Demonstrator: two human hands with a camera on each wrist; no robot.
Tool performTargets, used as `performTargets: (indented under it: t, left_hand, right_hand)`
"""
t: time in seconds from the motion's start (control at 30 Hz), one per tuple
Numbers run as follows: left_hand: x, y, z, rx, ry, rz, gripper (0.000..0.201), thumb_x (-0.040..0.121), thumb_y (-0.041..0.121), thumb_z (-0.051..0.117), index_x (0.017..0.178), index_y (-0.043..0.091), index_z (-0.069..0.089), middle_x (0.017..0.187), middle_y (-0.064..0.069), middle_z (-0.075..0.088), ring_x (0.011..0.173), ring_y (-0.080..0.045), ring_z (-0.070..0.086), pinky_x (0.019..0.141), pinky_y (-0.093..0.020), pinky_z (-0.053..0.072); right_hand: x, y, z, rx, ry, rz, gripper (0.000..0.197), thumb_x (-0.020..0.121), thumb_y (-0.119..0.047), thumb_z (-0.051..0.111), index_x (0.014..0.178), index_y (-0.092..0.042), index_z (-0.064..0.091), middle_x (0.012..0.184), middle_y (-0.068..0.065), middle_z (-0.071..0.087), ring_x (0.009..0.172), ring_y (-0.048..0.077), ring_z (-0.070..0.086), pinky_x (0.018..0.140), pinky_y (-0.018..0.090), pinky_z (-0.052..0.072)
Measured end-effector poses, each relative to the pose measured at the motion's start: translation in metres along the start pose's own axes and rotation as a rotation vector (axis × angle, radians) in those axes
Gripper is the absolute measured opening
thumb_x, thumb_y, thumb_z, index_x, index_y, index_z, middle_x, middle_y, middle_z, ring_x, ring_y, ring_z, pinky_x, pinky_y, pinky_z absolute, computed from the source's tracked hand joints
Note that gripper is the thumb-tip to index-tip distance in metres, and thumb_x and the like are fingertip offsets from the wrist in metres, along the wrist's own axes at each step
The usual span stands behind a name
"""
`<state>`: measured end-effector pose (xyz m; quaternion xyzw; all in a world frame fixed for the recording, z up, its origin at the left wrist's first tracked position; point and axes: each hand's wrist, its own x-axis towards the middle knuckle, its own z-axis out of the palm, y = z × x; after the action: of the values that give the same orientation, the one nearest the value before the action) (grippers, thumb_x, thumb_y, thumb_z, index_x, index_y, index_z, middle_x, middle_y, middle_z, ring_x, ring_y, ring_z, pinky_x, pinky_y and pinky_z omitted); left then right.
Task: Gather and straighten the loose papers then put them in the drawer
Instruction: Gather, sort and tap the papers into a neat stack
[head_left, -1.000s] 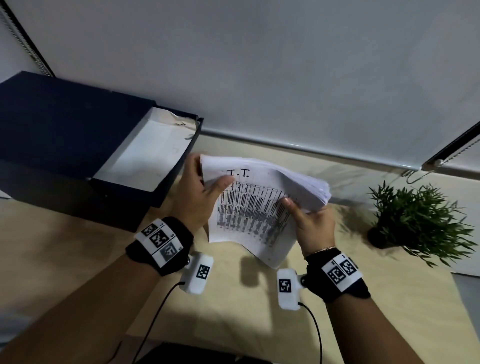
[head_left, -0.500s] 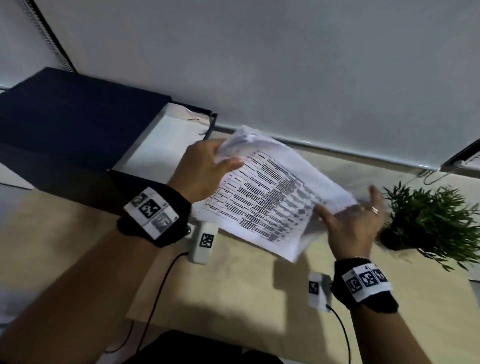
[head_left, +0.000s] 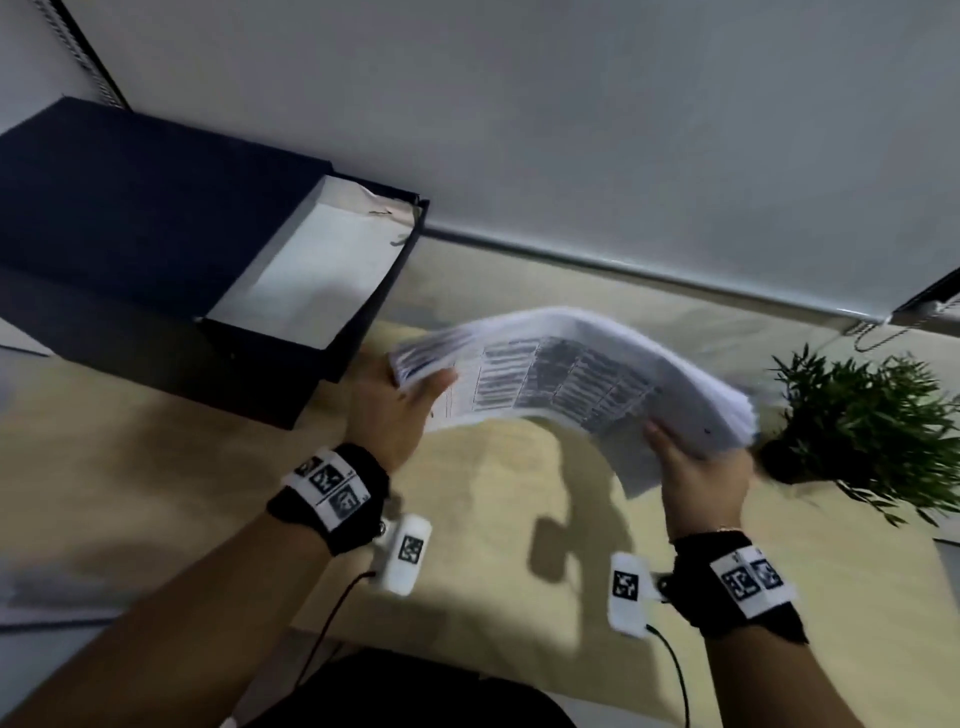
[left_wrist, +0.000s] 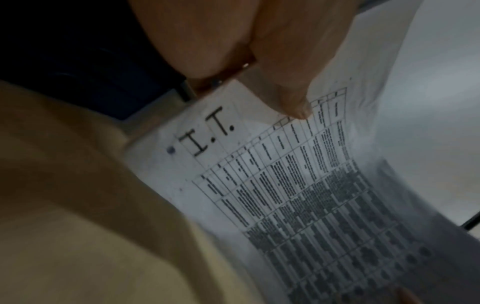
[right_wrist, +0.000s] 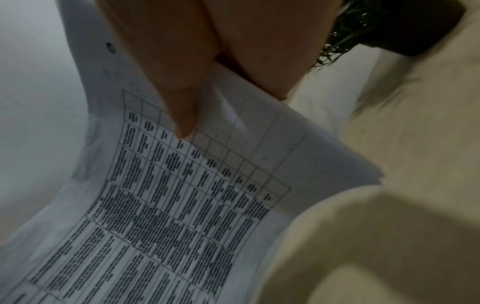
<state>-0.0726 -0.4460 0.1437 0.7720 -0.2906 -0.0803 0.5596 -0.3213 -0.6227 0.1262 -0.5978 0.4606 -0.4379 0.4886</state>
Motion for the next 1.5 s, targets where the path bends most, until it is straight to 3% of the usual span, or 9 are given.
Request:
performTargets:
  t: [0.13,0.33,0.53,0.7,0.83,0.97,1.2,1.37,1.5]
  left_hand:
    - [-0.017,-0.024,0.005,-0.175,-0.086,-0.142,0.034,0.072,0.011,0.083,0.09,0.026,0.059,0.088,0.012,0.066,0.078,0.013,0.061,0.074,-0.006,0.046]
    - [-0.012,-0.021,0.002,-0.197,-0.051,-0.065,0.03,0.079,0.009,0.077,0.083,0.033,0.06,0.081,0.026,0.067,0.076,0.007,0.061,0.075,-0.012,0.048]
    - [-0.01,-0.024,-0.017,-0.047,-0.189,0.006,0.047,0.073,0.014,0.084,0.096,0.044,0.056,0.096,0.019,0.065,0.088,0.012,0.059,0.078,-0.004,0.044]
    - [-0.003,-0.01,-0.02,0.155,-0.267,0.08,0.051,0.072,0.017,0.083,0.112,0.038,0.059,0.102,0.012,0.064,0.092,0.001,0.06,0.084,-0.011,0.047]
    - [0.011,0.003,-0.016,0.657,-0.425,0.203,0.039,0.078,0.039,0.071,0.114,0.035,0.056,0.105,0.011,0.066,0.098,-0.015,0.062,0.086,-0.034,0.052]
    - [0.02,0.015,-0.01,0.896,-0.432,0.325,0.018,0.085,0.038,0.065,0.095,0.025,0.057,0.092,0.004,0.069,0.088,-0.022,0.066,0.066,-0.032,0.05]
    - [0.023,0.011,-0.011,0.999,-0.498,0.306,0.037,0.08,0.034,0.071,0.104,0.027,0.043,0.099,0.006,0.064,0.091,-0.025,0.061,0.071,-0.039,0.051]
    - [0.022,0.009,-0.011,1.073,-0.446,0.415,0.028,0.076,0.015,0.072,0.089,0.024,0.048,0.08,0.003,0.066,0.078,-0.024,0.064,0.058,-0.032,0.045]
    - [0.02,0.012,-0.013,0.972,-0.449,0.379,0.027,0.079,0.029,0.073,0.094,0.028,0.05,0.084,0.005,0.067,0.082,-0.022,0.065,0.06,-0.031,0.047]
  right_hand:
    - [-0.017,0.017,-0.005,-0.121,-0.052,0.047,0.031,0.071,-0.004,0.085,0.099,-0.004,0.071,0.087,-0.001,0.073,0.073,0.002,0.067,0.075,0.034,0.058]
    - [-0.016,0.0,-0.003,-0.003,-0.032,0.012,0.03,0.073,0.009,0.078,0.075,-0.016,0.062,0.066,-0.016,0.07,0.063,-0.005,0.06,0.065,0.013,0.049]
    - [-0.013,-0.004,-0.004,-0.128,-0.158,-0.02,0.058,0.069,0.005,0.083,0.117,-0.015,0.057,0.104,0.01,0.069,0.092,0.017,0.065,0.084,0.028,0.052]
    - [-0.008,-0.02,0.005,-0.683,-0.286,-0.256,0.074,0.069,-0.025,0.084,0.134,-0.026,0.049,0.117,-0.003,0.063,0.1,0.016,0.062,0.086,0.034,0.052]
    - [-0.007,-0.033,0.018,-1.237,-0.338,-0.351,0.044,0.075,-0.04,0.073,0.116,-0.03,0.06,0.11,-0.005,0.069,0.1,0.026,0.066,0.085,0.042,0.049]
    - [0.0,-0.052,0.031,-1.33,-0.347,-0.371,0.014,0.079,-0.033,0.071,0.086,-0.022,0.066,0.08,0.005,0.073,0.08,0.031,0.069,0.083,0.04,0.043]
    - [-0.006,-0.055,0.033,-1.408,-0.453,-0.361,0.022,0.075,-0.03,0.07,0.095,-0.022,0.064,0.089,0.002,0.071,0.086,0.03,0.068,0.08,0.04,0.046]
    - [-0.005,-0.06,0.03,-1.373,-0.405,-0.342,0.013,0.08,-0.022,0.066,0.092,-0.017,0.066,0.086,0.011,0.071,0.079,0.037,0.067,0.063,0.032,0.032]
    - [-0.002,-0.06,0.024,-1.311,-0.399,-0.293,0.02,0.077,-0.023,0.07,0.097,-0.019,0.068,0.088,0.012,0.072,0.082,0.038,0.067,0.061,0.032,0.033]
